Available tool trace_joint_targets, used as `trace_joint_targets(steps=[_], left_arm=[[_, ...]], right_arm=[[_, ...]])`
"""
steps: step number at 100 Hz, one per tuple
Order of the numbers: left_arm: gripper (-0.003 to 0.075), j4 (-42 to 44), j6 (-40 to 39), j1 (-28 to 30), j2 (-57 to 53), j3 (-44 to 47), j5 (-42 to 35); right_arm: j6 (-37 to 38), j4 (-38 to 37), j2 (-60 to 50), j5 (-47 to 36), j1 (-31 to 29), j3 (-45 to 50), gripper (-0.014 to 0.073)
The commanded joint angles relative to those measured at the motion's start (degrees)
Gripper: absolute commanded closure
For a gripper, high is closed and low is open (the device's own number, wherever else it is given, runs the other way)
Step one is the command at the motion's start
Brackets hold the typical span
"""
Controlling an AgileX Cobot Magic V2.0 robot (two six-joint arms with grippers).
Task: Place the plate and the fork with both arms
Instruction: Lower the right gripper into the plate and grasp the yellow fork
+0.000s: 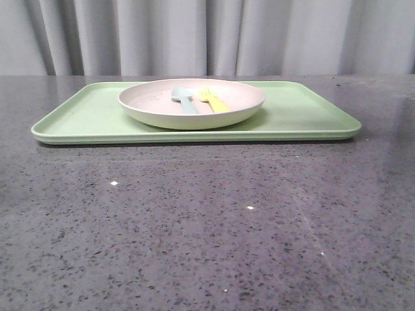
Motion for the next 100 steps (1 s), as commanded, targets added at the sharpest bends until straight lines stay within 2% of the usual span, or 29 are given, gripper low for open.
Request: trace_joint_targets(steps=[1,48,100], left_arm=[[0.0408,-0.5,-0.2,0.2,-0.2,-1.5,-2.9],[0.0408,0.8,-0.2,0.2,-0.2,-1.5,-1.1],[0.0408,0.8,-0.2,0.2,-0.2,-1.5,-0.9]], right_arm=[[-0.1,-0.4,1.8,-0.7,0.3,-5.5,0.0107],[1.8,-0.4,18.9,3.3,2.6,-18.2,0.0107],[1.9,-1.9,25.2,3.6,2.6,-18.7,0.0107]])
